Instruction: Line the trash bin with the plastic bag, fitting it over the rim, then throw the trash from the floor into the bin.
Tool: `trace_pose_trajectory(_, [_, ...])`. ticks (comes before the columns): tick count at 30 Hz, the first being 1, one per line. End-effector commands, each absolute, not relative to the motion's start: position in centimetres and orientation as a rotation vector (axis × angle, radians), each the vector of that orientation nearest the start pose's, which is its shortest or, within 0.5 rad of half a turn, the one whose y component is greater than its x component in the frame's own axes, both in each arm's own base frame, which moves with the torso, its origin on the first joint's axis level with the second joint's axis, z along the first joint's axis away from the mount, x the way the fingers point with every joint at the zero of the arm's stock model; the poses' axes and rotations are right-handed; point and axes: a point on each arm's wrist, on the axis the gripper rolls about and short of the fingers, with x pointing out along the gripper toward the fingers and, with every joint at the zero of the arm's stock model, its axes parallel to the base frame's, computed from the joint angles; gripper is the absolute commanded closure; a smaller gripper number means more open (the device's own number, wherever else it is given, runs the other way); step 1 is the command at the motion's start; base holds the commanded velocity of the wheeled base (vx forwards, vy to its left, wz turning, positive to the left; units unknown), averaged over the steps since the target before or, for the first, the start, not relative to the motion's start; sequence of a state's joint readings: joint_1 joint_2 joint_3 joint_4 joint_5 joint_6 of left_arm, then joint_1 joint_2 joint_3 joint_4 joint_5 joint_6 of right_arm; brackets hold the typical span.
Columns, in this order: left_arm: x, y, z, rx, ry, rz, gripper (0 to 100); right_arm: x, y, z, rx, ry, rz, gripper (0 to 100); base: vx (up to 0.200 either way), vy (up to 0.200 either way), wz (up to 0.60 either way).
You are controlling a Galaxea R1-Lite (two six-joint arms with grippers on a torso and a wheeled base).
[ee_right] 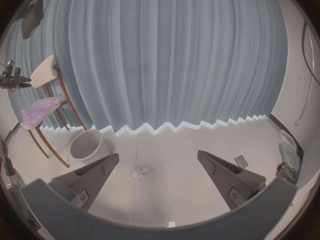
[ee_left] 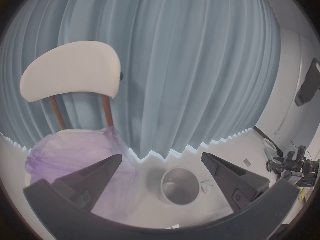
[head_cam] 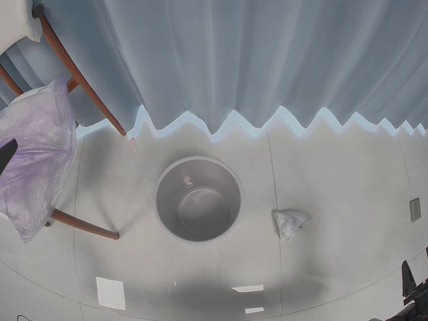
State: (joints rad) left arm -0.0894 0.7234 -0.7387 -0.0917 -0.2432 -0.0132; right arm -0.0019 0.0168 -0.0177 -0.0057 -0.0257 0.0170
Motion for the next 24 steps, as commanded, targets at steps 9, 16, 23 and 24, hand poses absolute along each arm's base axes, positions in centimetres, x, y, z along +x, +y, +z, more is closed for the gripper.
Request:
trace_pose_trajectory(9, [9.5, -1.4, 26.4, -0.013, 0.014, -0.288, 0, -2.3, -0.1, 7.6, 0.017, -0.006, -0.026, 0, 0.000, 0.000, 0.00])
trace_pose_trajectory(16, [9.9, -1.5, 24.8, -0.012, 0.074, -0.291, 0, -2.3, -0.1, 7.6, 0.017, -0.006, -0.026, 0, 0.000, 0.000, 0.00])
trace_pose_trajectory(23, [10.7, -1.6, 24.5, -0.013, 0.092, -0.289, 0, -2.3, -0.1, 7.6, 0.017, -0.006, -0.029, 0, 0.000, 0.000, 0.00])
trace_pose_trajectory(24, [10.8, -1.6, 24.3, -0.014, 0.103, -0.291, 0, -2.3, -0.1, 7.6, 0.017, -0.006, -0.028, 0, 0.000, 0.000, 0.00])
